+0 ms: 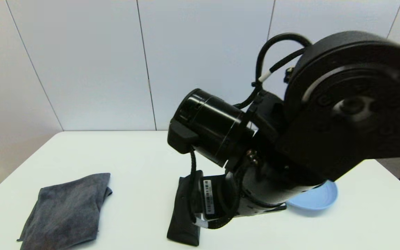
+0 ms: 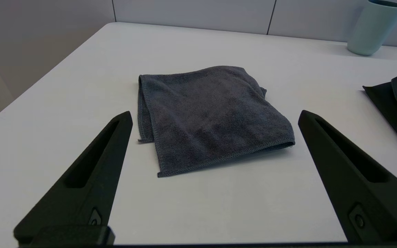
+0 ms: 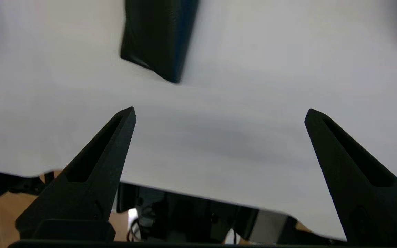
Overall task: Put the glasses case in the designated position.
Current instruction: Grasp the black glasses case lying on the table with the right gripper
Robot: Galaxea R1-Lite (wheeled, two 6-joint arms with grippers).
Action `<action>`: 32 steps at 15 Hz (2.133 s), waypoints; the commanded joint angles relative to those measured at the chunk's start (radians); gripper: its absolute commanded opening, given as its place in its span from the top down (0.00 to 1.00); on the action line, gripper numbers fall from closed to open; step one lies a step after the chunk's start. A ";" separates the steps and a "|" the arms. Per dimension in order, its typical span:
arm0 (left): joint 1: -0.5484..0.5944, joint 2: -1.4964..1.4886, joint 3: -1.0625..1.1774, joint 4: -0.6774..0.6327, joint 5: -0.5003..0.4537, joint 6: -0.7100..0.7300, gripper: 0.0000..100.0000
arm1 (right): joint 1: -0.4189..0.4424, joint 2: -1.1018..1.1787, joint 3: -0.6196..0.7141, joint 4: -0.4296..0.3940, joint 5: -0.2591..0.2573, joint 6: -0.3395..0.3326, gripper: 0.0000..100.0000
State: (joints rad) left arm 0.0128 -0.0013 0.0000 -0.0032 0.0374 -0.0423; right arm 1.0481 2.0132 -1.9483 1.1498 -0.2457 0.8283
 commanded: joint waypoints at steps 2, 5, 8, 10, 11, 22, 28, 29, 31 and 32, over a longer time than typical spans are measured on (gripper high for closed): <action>0.001 0.001 0.000 -0.001 0.001 -0.001 0.00 | 0.013 0.108 -0.001 -0.130 -0.075 -0.008 0.00; 0.000 0.001 0.000 0.002 0.001 -0.001 0.00 | 0.010 0.156 -0.001 -0.186 -0.095 -0.008 0.00; 0.001 0.001 0.000 -0.001 0.001 -0.001 0.00 | 0.003 0.210 -0.001 -0.260 -0.119 -0.008 0.00; 0.001 0.001 0.000 0.002 0.001 -0.001 0.00 | -0.003 0.234 -0.003 -0.309 -0.138 -0.009 0.00; 0.000 0.001 0.000 -0.001 0.001 -0.001 0.00 | -0.005 0.243 -0.003 -0.328 -0.141 -0.014 0.00; 0.001 0.001 0.000 -0.001 0.001 -0.001 0.00 | -0.083 0.345 -0.003 -0.395 -0.168 -0.077 0.00; 0.001 0.001 0.000 -0.001 0.001 -0.001 0.00 | -0.069 0.361 -0.001 -0.397 -0.167 -0.080 0.00; 0.001 0.001 0.000 -0.001 0.001 -0.001 0.00 | -0.069 0.363 -0.001 -0.397 -0.167 -0.080 0.00; 0.001 0.001 0.000 0.002 0.001 -0.001 0.00 | -0.068 0.363 -0.001 -0.397 -0.167 -0.080 0.00; 0.000 0.001 0.000 0.002 0.001 -0.001 0.00 | -0.068 0.363 -0.001 -0.397 -0.167 -0.078 0.00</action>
State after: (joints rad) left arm 0.0128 -0.0013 0.0000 -0.0019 0.0374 -0.0421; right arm 0.9781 2.3770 -1.9498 0.7481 -0.4102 0.7443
